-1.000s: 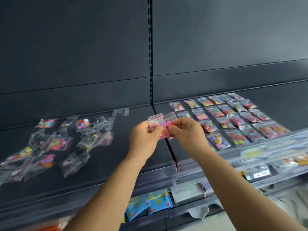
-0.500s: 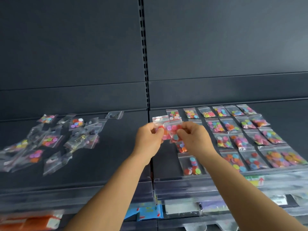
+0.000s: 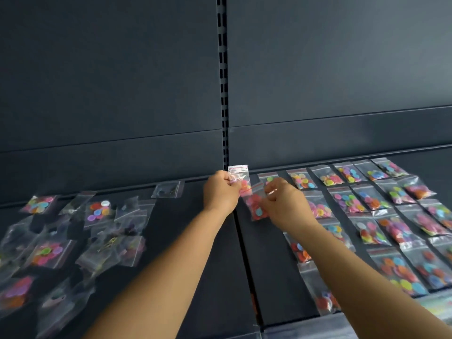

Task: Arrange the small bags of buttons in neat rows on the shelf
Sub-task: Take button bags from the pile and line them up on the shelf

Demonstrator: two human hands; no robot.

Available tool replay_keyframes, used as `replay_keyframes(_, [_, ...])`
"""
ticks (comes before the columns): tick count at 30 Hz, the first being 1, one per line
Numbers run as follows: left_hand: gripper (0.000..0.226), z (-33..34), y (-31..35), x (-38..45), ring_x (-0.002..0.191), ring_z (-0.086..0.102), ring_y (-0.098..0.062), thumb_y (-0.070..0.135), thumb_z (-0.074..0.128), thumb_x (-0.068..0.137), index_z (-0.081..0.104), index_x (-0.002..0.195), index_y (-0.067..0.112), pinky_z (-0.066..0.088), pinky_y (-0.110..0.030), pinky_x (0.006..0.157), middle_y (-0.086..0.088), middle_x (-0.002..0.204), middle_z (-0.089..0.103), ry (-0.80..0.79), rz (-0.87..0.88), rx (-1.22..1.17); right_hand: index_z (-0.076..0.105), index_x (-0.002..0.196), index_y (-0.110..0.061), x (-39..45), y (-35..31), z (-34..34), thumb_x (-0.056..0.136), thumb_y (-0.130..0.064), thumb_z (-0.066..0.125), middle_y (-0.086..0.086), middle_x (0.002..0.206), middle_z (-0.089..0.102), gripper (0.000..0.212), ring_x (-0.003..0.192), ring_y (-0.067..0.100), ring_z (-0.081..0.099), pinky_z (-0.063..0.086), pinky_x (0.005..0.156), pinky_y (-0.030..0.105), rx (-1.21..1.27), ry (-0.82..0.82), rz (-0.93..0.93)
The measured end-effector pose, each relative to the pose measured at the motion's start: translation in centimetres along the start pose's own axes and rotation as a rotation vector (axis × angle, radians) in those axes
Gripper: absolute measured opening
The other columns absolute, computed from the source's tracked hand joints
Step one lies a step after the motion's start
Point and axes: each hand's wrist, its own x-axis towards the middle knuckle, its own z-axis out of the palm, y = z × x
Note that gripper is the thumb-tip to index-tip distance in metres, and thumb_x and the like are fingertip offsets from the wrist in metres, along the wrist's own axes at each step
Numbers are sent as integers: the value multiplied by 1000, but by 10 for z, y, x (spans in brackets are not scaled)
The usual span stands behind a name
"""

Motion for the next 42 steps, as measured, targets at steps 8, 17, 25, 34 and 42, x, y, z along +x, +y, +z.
replay_keyframes(8, [45, 5, -1, 11, 91, 57, -20, 20, 72, 82, 49, 120, 11, 44, -27, 75, -3, 101, 59, -63, 118, 159, 49, 102, -15, -4, 1, 8, 89, -18, 59, 6, 111, 54, 17, 90, 25, 55, 38, 68, 28, -304, 45, -122])
replay_keyframes(17, [65, -14, -20, -2, 131, 41, -14, -17, 34, 83, 56, 132, 19, 33, -27, 108, 7, 144, 44, -315, 465, 576, 69, 107, -8, -30, 26, 17, 69, 8, 67, 8, 105, 69, 41, 88, 32, 66, 56, 77, 36, -513, -1, -543])
replay_keyframes(25, [82, -11, -13, -20, 141, 25, -12, -21, 33, 80, 35, 146, 27, 25, -30, 115, 12, 155, 24, -379, 410, 620, 41, 140, -10, -41, 28, 15, 86, -2, 48, 7, 142, 46, 55, 127, 28, 46, 35, 107, 39, -552, -97, -572])
replay_keyframes(34, [85, -11, -7, -26, 142, 22, -14, -21, 33, 81, 28, 149, 30, 28, -29, 113, 13, 157, 17, -416, 435, 683, 8, 150, -9, -52, 17, 10, 96, -18, 34, 7, 156, 19, 60, 137, 26, 24, 19, 114, 37, -773, -220, -468])
replay_keyframes(42, [83, -11, 0, -29, 140, 27, -17, -21, 34, 81, 32, 147, 30, 30, -29, 111, 10, 156, 20, -440, 432, 725, 14, 149, -12, -55, 15, 5, 94, -16, 36, 4, 152, 20, 60, 131, 26, 29, 22, 113, 37, -803, -236, -484])
